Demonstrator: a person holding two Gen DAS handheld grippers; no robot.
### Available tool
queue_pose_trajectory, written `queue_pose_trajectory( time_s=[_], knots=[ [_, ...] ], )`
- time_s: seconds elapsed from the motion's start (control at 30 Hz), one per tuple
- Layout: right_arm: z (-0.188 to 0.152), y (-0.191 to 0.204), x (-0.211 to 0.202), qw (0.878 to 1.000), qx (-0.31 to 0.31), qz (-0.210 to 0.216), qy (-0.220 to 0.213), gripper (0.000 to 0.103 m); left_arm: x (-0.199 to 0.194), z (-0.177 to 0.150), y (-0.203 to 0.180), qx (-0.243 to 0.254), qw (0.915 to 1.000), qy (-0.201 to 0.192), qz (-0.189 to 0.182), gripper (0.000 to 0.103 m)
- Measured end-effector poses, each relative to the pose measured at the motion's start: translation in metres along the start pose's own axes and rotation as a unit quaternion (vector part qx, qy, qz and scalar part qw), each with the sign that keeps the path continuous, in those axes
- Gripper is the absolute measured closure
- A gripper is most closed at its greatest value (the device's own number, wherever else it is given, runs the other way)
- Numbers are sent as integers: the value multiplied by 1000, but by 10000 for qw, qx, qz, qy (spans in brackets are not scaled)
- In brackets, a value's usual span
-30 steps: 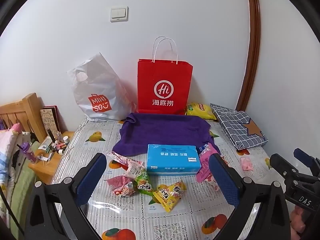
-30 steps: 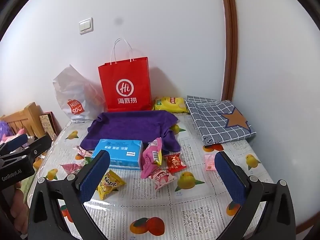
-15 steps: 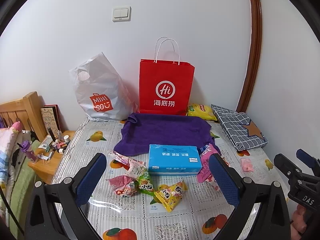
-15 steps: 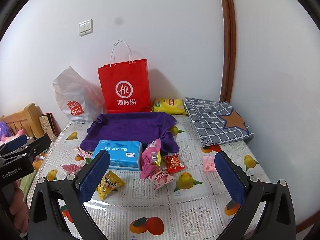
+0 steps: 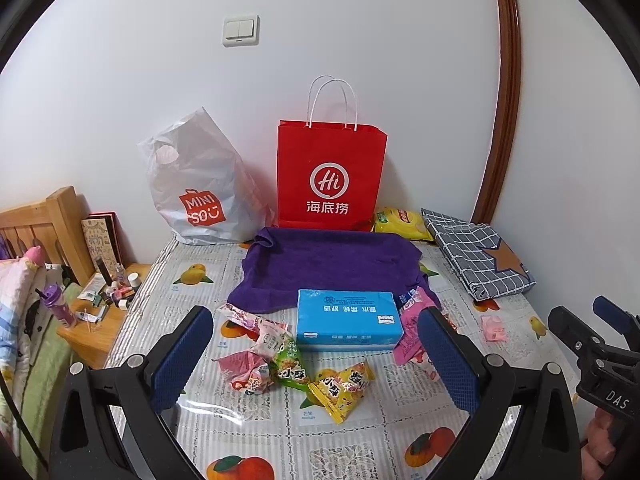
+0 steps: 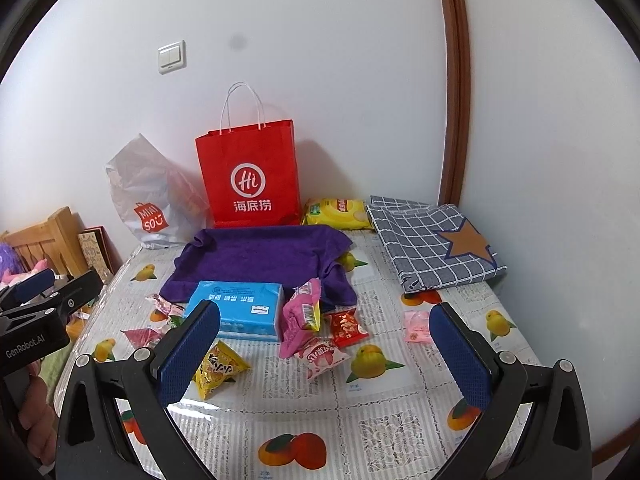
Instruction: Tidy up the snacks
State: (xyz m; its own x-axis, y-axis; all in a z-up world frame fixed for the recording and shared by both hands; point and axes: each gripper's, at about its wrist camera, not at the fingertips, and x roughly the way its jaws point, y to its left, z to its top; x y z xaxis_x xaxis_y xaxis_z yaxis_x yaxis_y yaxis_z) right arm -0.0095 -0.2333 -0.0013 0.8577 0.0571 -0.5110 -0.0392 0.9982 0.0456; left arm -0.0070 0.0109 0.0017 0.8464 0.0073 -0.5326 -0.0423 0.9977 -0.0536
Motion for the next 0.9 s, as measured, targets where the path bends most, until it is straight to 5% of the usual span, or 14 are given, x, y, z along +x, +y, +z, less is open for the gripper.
queue_pose_trajectory(
  time_s=[0.9],
  knots=[
    [-1,5,-4,9999,-85,38,-85,0,-1,3,3,-46,10000,-28,30,1]
  ],
)
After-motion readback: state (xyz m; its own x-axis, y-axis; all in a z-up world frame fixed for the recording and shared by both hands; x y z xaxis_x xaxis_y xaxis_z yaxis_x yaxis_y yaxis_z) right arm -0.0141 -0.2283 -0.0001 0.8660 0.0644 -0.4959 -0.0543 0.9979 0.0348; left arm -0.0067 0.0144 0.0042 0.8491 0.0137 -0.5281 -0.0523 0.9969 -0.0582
